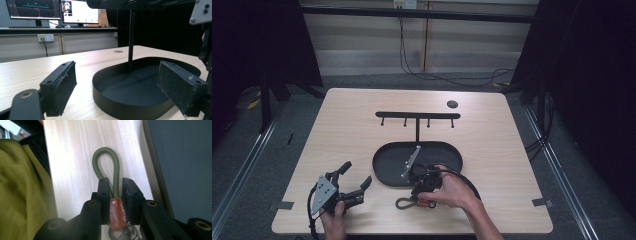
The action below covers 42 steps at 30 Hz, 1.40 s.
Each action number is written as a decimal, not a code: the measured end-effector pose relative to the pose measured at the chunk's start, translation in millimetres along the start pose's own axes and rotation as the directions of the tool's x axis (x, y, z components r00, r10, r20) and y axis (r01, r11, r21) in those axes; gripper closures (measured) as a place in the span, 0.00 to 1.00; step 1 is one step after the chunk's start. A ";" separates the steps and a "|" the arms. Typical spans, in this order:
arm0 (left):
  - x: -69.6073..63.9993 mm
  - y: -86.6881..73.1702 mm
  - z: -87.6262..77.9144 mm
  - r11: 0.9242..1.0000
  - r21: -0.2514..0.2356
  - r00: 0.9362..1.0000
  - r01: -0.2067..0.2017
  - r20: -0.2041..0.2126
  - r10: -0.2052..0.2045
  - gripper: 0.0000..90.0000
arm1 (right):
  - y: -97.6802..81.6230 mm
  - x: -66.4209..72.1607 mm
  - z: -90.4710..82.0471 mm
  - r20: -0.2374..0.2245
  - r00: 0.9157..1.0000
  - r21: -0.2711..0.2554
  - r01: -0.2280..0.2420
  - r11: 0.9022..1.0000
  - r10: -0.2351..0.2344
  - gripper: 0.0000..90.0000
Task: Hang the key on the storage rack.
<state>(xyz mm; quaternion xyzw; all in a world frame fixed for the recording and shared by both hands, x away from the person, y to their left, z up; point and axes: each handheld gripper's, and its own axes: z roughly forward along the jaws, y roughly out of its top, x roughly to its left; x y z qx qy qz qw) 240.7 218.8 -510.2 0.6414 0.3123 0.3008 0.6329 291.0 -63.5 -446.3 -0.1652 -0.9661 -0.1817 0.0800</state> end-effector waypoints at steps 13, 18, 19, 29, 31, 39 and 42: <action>0.1 0.0 0.0 1.000 -0.001 1.000 0.000 0.003 0.000 0.17 | 15.2 -1.8 20.0 0.009 0.999 0.082 0.031 0.996 -0.032 0.90; 0.0 0.0 -0.1 1.000 -0.001 1.000 0.000 0.003 0.000 0.17 | 18.7 -0.5 25.3 0.022 0.999 0.112 0.044 0.993 -0.047 0.90; 0.1 0.0 -0.1 1.000 -0.001 1.000 0.000 0.003 0.000 0.17 | 18.7 -0.6 26.5 0.016 0.999 0.121 0.049 0.992 -0.051 0.91; 0.0 -0.1 0.0 1.000 -0.002 1.000 0.000 0.003 0.000 0.17 | 17.8 2.8 26.7 0.025 0.997 0.162 0.071 0.984 -0.076 0.94; 0.0 -0.1 -0.1 1.000 -0.001 1.000 0.000 0.003 0.000 0.17 | 20.0 3.0 27.1 0.033 0.996 0.177 0.080 0.981 -0.087 0.92; 0.1 -0.1 0.0 1.000 -0.002 1.000 0.000 0.004 0.000 0.17 | 29.6 7.2 32.6 0.058 0.989 0.239 0.119 0.964 -0.137 0.90; 0.1 -0.1 0.0 1.000 -0.002 1.000 0.000 0.004 0.000 0.17 | 30.8 8.0 32.7 0.059 0.988 0.251 0.121 0.960 -0.140 0.89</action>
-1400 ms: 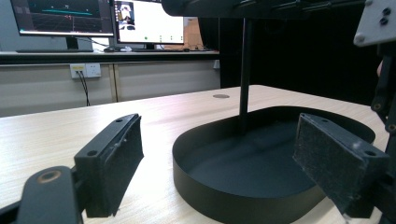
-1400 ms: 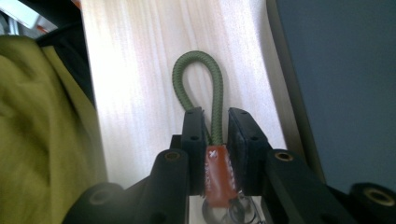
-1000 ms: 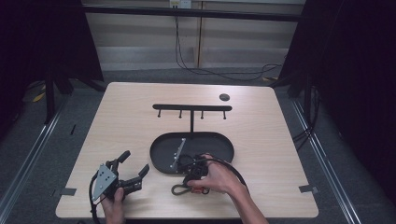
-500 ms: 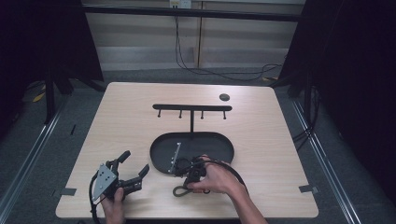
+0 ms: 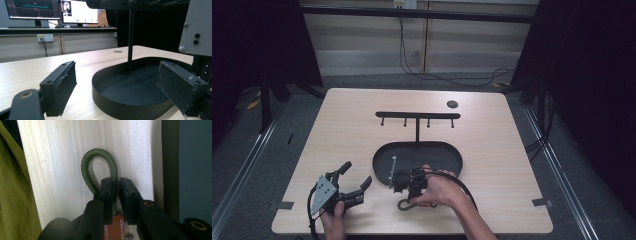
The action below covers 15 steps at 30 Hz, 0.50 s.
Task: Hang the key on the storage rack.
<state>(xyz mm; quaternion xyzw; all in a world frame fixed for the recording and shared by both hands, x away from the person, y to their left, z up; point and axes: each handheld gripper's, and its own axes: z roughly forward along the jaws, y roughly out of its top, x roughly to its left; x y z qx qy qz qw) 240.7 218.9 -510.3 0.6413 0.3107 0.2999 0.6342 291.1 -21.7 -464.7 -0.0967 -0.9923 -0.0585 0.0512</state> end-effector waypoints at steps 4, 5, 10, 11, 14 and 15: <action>0.0 0.0 0.0 1.000 0.000 1.000 0.000 0.000 0.000 0.17 | -1.1 -0.5 0.4 -0.005 1.000 -0.012 0.004 1.000 -0.005 0.88; 0.0 0.0 0.0 1.000 0.000 1.000 0.000 0.000 0.000 0.17 | -1.5 -1.0 0.3 -0.004 1.000 -0.014 0.000 1.000 0.000 0.90; 0.0 0.0 0.0 1.000 0.000 1.000 0.000 0.000 0.000 0.17 | -3.1 -2.1 0.1 -0.020 1.000 -0.021 -0.013 1.000 0.013 0.95; 0.0 0.0 0.0 1.000 0.000 1.000 0.000 0.000 0.000 0.17 | -3.3 -2.7 -0.2 -0.020 1.000 -0.019 -0.014 1.000 0.013 0.95; 0.0 0.0 0.0 1.000 0.000 1.000 0.000 0.000 0.000 0.17 | -5.6 -4.8 -0.2 -0.034 0.999 -0.036 -0.026 0.999 0.024 0.95; 0.0 0.0 0.0 1.000 0.000 1.000 0.000 0.000 0.000 0.17 | -6.8 -5.2 -0.1 -0.041 0.999 -0.044 -0.035 0.998 0.033 0.95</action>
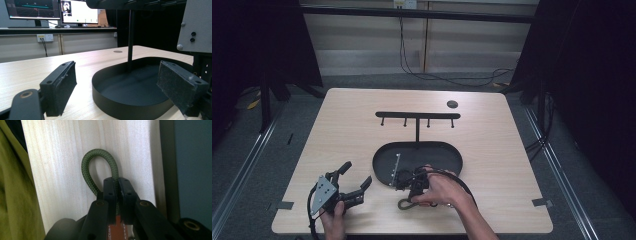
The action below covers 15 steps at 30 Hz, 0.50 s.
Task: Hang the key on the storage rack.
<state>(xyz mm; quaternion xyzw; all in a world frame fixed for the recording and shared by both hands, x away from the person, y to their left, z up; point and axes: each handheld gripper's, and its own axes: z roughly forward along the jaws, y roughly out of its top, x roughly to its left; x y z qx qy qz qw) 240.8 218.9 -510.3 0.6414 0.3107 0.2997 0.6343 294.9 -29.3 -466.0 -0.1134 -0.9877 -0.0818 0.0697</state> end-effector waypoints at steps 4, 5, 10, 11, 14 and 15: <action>0.0 0.0 0.0 1.000 0.000 1.000 0.000 0.000 0.000 0.17 | -4.0 -0.7 -0.6 -0.012 1.000 -0.016 -0.022 1.000 0.022 0.95; 0.0 0.0 0.0 1.000 0.000 1.000 0.000 0.000 0.000 0.17 | -4.9 -1.1 -1.9 -0.011 1.000 -0.015 -0.019 1.000 0.019 0.95; 0.0 0.0 0.0 1.000 0.000 1.000 0.000 0.000 0.000 0.17 | -9.5 -0.9 -10.9 -0.008 1.000 -0.058 -0.024 0.998 0.023 0.95; 0.0 0.0 0.0 1.000 0.000 1.000 0.000 0.000 0.000 0.17 | -10.6 -1.0 -12.8 -0.007 1.000 -0.066 -0.025 0.997 0.025 0.95; 0.1 0.0 0.0 1.000 0.001 1.000 0.000 0.000 0.000 0.17 | -14.4 -2.0 -19.7 -0.022 0.999 -0.076 -0.027 0.997 0.026 0.95; 0.0 0.0 0.0 1.000 0.000 1.000 0.000 0.000 0.000 0.17 | -15.4 -3.1 -21.7 -0.020 0.999 -0.083 -0.027 0.996 0.025 0.95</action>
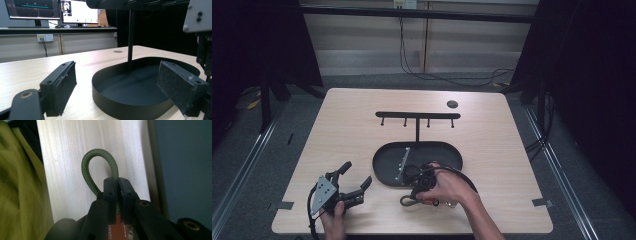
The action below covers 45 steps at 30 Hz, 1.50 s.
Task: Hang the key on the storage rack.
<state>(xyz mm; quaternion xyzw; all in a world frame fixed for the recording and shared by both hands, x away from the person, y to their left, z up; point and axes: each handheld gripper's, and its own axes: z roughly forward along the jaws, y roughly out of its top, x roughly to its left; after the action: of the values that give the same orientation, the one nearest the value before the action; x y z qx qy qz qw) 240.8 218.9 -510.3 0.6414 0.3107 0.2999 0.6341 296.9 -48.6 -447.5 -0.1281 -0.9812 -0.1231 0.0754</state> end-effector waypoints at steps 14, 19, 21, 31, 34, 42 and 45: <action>0.0 0.0 0.0 1.000 0.000 1.000 0.000 0.000 0.000 0.17 | -11.8 -5.6 -37.8 -0.009 0.999 -0.048 -0.037 0.998 0.037 0.95; 0.0 0.0 0.0 1.000 0.000 1.000 0.000 0.000 0.000 0.17 | -15.0 -7.6 -49.8 0.000 0.999 -0.062 -0.047 0.997 0.048 0.95; 0.0 0.0 0.0 1.000 0.000 1.000 0.000 0.000 0.000 0.17 | -16.0 -7.9 -54.8 0.006 0.999 -0.068 -0.051 0.996 0.051 0.95; 0.0 0.0 0.0 1.000 0.000 1.000 0.000 0.000 0.000 0.17 | -19.5 -11.1 -77.5 0.027 0.998 -0.083 -0.060 0.995 0.063 0.95; 0.0 0.0 0.0 1.000 0.000 1.000 0.000 0.000 0.000 0.17 | -20.8 -12.0 -84.7 0.031 0.997 -0.084 -0.069 0.994 0.072 0.95; 0.0 0.0 0.0 1.000 0.001 1.000 0.000 0.000 0.000 0.17 | -23.7 -16.8 -103.0 0.056 0.994 -0.090 -0.084 0.992 0.090 0.95; 0.0 0.0 0.0 1.000 0.000 1.000 0.000 0.000 0.000 0.17 | -23.7 -17.3 -108.4 0.071 0.993 -0.094 -0.084 0.992 0.091 0.95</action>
<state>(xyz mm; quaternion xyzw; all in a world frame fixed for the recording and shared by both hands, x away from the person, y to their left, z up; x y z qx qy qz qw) 240.8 218.9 -510.3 0.6414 0.3107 0.2997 0.6342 319.7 -103.1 -352.0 -0.1789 -0.9701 -0.1594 0.0376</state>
